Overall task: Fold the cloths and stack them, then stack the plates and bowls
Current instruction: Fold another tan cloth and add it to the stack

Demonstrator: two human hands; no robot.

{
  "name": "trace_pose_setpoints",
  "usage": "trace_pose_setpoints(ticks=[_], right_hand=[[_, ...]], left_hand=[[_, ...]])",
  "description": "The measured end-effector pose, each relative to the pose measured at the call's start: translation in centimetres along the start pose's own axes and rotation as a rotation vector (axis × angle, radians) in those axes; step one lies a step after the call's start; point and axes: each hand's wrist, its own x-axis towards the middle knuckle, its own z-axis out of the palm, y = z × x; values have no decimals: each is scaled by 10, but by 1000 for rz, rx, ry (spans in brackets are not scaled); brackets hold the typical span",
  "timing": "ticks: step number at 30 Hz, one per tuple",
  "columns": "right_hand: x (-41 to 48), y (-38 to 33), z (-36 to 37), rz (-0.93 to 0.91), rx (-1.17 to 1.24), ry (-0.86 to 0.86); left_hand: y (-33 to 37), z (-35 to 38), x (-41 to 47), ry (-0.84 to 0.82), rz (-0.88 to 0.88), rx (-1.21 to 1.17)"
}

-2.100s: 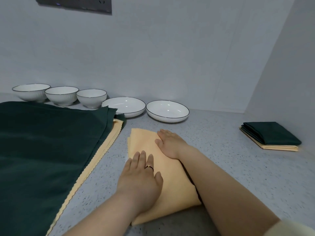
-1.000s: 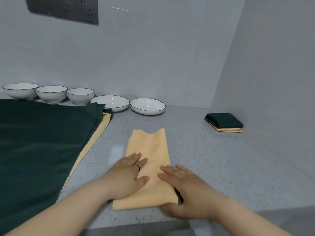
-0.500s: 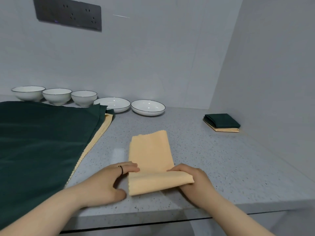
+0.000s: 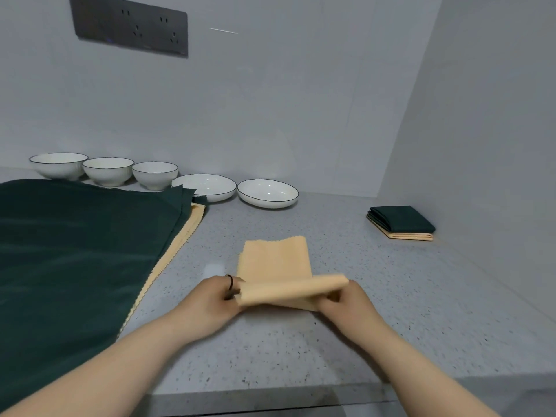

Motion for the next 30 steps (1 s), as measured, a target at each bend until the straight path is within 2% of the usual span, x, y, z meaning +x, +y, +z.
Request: trace_pose_setpoints(ticks=[3,5,9,13,19,22,24,27,30], right_hand=[[16,-4,3,73,174,13],[27,-8,6,116,202,43],[50,-6,11,214,7,79],[70,-5,16,275,-240,-9],[87,-9,18,221,-419,-85],[92,-6,22,243,-428,-125],[93,-5,23,252,-459,-139],[94,-5,24,264,-499,-139],[93,-5,25,283,-504,-125]], left_hand=[[1,-1,13,106,-117,-124],[3,0,20,200,-179,-146],[9,2,31,286,-267,-183],[9,3,37,279,-277,-108],[2,1,40,261,-280,-107],[5,1,41,294,-284,-145],[11,2,39,331,-255,6],[18,4,44,395,-92,458],[27,12,61,201,-48,645]])
